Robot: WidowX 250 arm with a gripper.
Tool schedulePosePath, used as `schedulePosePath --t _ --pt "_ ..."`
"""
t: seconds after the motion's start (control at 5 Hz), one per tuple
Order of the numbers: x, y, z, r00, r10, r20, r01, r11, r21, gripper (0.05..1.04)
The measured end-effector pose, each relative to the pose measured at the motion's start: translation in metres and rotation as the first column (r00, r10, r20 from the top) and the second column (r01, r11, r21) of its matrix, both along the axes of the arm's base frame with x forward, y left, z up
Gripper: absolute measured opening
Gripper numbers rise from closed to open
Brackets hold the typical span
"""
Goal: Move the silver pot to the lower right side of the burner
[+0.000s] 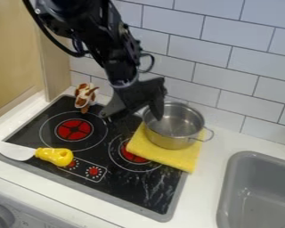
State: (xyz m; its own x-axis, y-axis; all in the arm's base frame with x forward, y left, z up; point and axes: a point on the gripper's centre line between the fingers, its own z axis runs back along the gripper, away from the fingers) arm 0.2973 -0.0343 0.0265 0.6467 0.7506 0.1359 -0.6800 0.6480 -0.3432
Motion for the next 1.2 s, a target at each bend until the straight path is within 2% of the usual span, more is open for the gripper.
schedulePosePath --t 0.2,0.4,0.8,1.0,1.2 --pt "-0.0006 -0.0007 -0.0062 0.999 -0.019 -0.043 0.021 0.999 0.035 0.999" --pt "0.0034 -0.0016 -0.0072 0.999 -0.006 -0.042 0.007 1.0 0.024 0.922" --pt "0.0049 -0.0001 -0.0098 0.999 -0.012 -0.036 0.014 0.999 0.036 0.31" --pt "0.0051 0.0004 -0.0098 0.999 -0.008 -0.035 0.009 0.999 0.038 0.119" --pt "0.0056 0.0004 -0.0096 0.999 -0.006 -0.032 0.007 0.999 0.038 0.051"
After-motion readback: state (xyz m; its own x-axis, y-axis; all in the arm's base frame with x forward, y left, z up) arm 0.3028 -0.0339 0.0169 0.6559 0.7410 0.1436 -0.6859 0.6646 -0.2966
